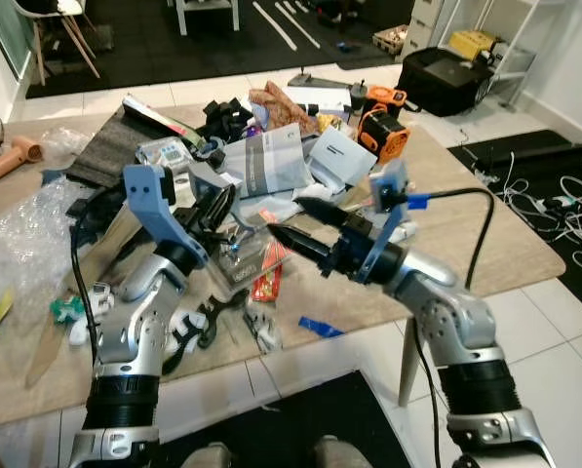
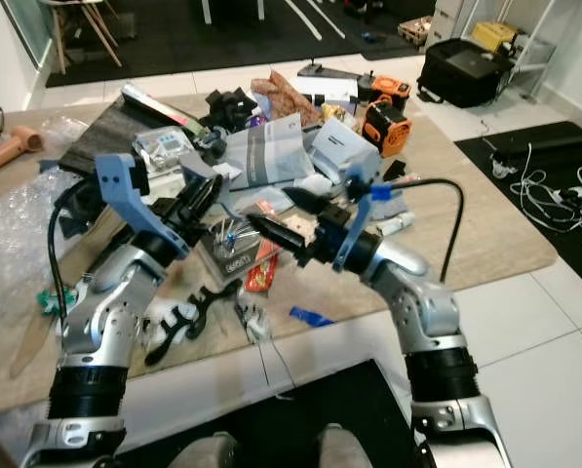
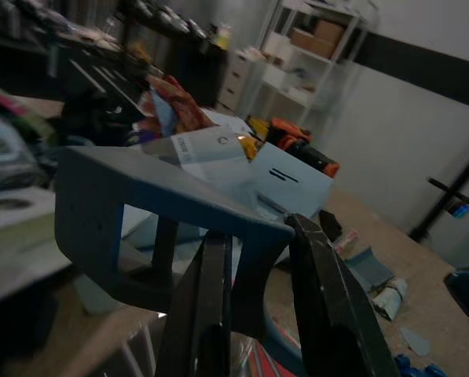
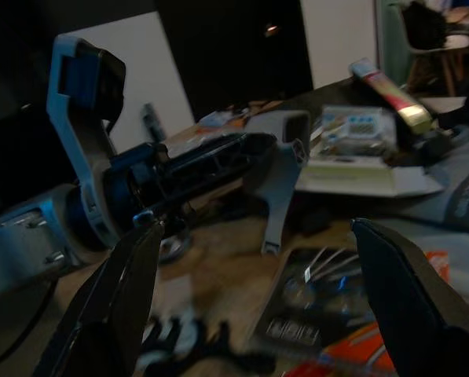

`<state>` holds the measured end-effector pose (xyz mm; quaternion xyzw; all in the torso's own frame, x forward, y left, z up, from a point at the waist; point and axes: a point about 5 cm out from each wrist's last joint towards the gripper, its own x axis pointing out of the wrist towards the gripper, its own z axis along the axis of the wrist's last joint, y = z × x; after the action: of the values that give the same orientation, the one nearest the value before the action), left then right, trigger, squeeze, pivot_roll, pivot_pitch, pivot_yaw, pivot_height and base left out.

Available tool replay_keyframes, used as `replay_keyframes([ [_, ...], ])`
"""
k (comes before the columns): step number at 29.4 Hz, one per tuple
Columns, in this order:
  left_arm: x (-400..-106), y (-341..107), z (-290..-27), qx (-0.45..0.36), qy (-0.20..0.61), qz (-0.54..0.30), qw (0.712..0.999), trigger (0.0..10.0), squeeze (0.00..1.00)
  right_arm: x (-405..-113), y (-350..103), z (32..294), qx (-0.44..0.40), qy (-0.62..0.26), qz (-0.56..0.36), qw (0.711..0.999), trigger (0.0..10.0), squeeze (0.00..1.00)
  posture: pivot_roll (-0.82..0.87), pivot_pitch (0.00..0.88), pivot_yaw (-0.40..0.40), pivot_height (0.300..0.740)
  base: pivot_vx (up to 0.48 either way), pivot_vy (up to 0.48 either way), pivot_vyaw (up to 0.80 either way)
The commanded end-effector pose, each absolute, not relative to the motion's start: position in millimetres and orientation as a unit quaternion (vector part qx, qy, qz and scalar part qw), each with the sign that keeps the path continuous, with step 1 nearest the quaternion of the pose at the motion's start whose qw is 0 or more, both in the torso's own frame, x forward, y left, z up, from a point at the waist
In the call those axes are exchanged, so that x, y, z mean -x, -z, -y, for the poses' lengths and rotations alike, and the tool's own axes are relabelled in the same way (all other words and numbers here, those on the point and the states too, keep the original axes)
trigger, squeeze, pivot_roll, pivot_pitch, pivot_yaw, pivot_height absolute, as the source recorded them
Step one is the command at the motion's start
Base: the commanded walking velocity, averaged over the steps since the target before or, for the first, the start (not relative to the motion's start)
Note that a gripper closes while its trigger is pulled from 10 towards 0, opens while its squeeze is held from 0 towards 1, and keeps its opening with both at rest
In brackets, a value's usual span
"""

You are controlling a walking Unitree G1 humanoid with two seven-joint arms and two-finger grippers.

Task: Picking trash to rubbish bin

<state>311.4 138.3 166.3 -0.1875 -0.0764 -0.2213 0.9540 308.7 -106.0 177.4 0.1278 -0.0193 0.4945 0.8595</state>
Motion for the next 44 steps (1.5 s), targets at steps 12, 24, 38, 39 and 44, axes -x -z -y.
replay_keyframes([
  [12, -313, -159, -124, 0.176, 0.252, 0.069, 0.949, 10.0, 0.0, -315, -171, 107, -0.114, -0.469, 0.013, 0.876, 10.0, 0.0, -0.07, 0.0, -0.013, 0.74, -0.451, 0.0, 0.0],
  [24, -314, -156, -124, 0.163, 0.263, 0.072, 0.948, 10.0, 0.0, -325, -166, 110, -0.101, -0.428, -0.002, 0.898, 10.0, 0.0, -0.07, 0.0, -0.012, 0.74, -0.336, 0.0, -0.52],
  [38, -313, -151, -120, 0.11, 0.295, 0.074, 0.946, 10.0, 0.0, -327, -164, 108, -0.088, -0.425, -0.008, 0.901, 10.0, 0.0, -0.06, 0.0, -0.012, 0.74, 0.0, 0.0, -0.77],
  [39, -313, -150, -119, 0.103, 0.297, 0.073, 0.947, 10.0, 0.0, -328, -163, 108, -0.086, -0.425, -0.008, 0.901, 10.0, 0.0, -0.06, 0.0, -0.012, 0.74, 0.0, 0.0, -0.77],
  [44, -313, -147, -119, 0.089, 0.298, 0.071, 0.948, 10.0, 0.0, -329, -161, 108, -0.083, -0.419, -0.009, 0.904, 10.0, 0.0, -0.06, 0.0, -0.013, 0.74, 0.0, 0.0, -0.77],
])
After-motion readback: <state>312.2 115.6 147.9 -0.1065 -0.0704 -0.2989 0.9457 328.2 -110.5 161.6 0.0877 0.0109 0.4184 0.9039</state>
